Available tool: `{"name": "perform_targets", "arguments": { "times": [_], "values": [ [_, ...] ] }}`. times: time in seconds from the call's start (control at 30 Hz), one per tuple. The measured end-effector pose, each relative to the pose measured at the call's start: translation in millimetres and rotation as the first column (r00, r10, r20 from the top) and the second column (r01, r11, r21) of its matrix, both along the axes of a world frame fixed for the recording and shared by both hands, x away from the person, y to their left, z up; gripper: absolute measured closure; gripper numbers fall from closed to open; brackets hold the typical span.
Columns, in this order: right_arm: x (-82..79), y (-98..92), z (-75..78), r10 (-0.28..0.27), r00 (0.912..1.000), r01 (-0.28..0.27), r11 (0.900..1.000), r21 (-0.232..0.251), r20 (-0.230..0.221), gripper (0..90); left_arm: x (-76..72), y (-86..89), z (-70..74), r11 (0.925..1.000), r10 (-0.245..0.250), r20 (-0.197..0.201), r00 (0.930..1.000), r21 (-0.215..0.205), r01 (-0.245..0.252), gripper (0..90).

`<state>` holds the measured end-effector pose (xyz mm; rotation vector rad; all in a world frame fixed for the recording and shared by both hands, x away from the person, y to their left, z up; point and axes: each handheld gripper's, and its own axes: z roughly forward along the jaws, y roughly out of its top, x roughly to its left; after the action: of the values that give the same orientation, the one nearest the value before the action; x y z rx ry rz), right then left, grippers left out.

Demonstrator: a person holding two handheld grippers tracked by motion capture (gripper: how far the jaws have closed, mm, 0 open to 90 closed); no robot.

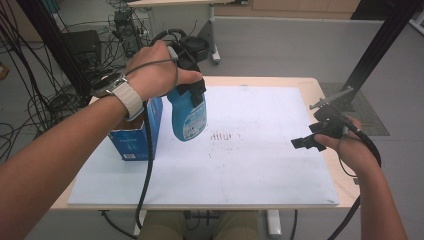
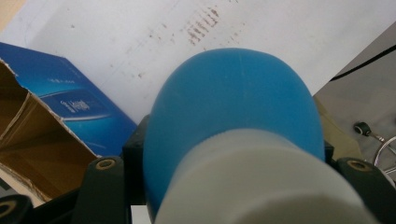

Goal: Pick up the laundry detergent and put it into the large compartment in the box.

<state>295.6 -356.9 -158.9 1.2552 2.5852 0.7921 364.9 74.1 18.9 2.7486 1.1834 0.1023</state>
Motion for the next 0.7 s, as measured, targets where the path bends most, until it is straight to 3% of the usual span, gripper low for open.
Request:
{"name": "perform_targets", "arguments": {
  "times": [0.3,0.47,0.7],
  "values": [
    [8.4,-0.1,1.4,0.025,0.9996,-0.025,1.0,0.0,0.012,8.5,14.7,8.1,4.4,0.9974,0.071,-0.032,0.9969,-0.007,-0.071,39.6],
    [18.1,2.3,-0.6,0.046,0.9989,-0.046,0.999,0.002,0.011,8.4,16.9,16.3,9.4,0.9919,0.125,-0.015,0.992,-0.02,-0.126,39.7],
    [25.8,1.9,-0.3,0.059,0.9981,-0.059,0.998,0.005,0.014,8.5,24.1,33.8,17.6,0.9781,0.206,-0.017,0.9784,-0.025,-0.206,39.6]
  ]
}}
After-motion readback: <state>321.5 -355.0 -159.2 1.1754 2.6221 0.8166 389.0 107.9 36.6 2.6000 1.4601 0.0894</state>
